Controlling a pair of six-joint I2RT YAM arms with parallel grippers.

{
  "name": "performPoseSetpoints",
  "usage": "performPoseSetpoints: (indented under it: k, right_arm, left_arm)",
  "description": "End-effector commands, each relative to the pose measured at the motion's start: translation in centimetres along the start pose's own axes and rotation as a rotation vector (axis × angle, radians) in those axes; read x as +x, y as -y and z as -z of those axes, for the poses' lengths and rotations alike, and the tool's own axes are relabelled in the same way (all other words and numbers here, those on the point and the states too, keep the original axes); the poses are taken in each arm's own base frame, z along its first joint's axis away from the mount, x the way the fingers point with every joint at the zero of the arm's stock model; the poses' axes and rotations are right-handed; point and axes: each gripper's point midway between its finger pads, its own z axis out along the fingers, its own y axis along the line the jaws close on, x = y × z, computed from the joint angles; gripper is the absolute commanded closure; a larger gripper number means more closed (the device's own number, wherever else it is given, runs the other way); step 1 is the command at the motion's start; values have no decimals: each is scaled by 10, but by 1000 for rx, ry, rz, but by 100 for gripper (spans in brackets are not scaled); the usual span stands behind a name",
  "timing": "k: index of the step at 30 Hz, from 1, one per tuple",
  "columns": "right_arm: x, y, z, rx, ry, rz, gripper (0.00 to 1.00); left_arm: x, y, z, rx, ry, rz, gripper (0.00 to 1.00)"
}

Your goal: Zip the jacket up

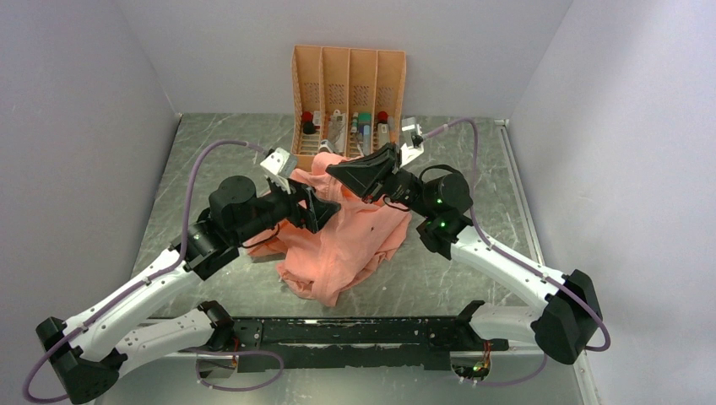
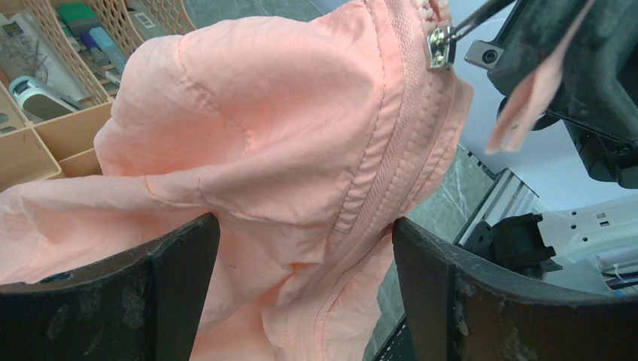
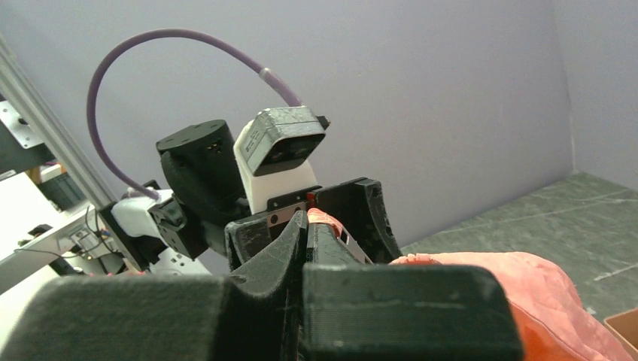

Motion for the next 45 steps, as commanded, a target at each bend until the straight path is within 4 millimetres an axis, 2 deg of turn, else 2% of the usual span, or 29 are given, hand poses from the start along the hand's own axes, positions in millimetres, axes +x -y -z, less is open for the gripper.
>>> performPoseSetpoints:
  k: [1,3,4,12,17,27,33,43,45]
  right_arm:
    - [-4,-14,-1,-67,15,-12,100]
    - [-3,-14,-2,-65,12,-14,100]
    - [-2,-13,-2,-66,12,-15,100]
    - [-5,-5,-3,-19,22,5,100]
    - [-13,5,-2,52,54,30,100]
    - [-46,21,2,197,152,149,100]
    - [-54,22,3,214,169,176,100]
    - [-42,30,4,237,134,147,100]
    - [-38,36,5,257,121,152,95]
  left_arm:
    - [-19,15,-4,71,62,-37,13]
    - [-16,18,-7,91,53,-39,19]
    - [-15,19,-7,101,50,-39,25]
    - [-2,33,-6,194,2,-63,90]
    - [17,33,-4,215,-60,-48,92]
    - [59,27,2,216,-181,18,92]
    - [65,24,8,203,-188,35,92]
    - [63,8,0,92,-201,37,92]
    - [59,-1,-1,35,-186,42,92]
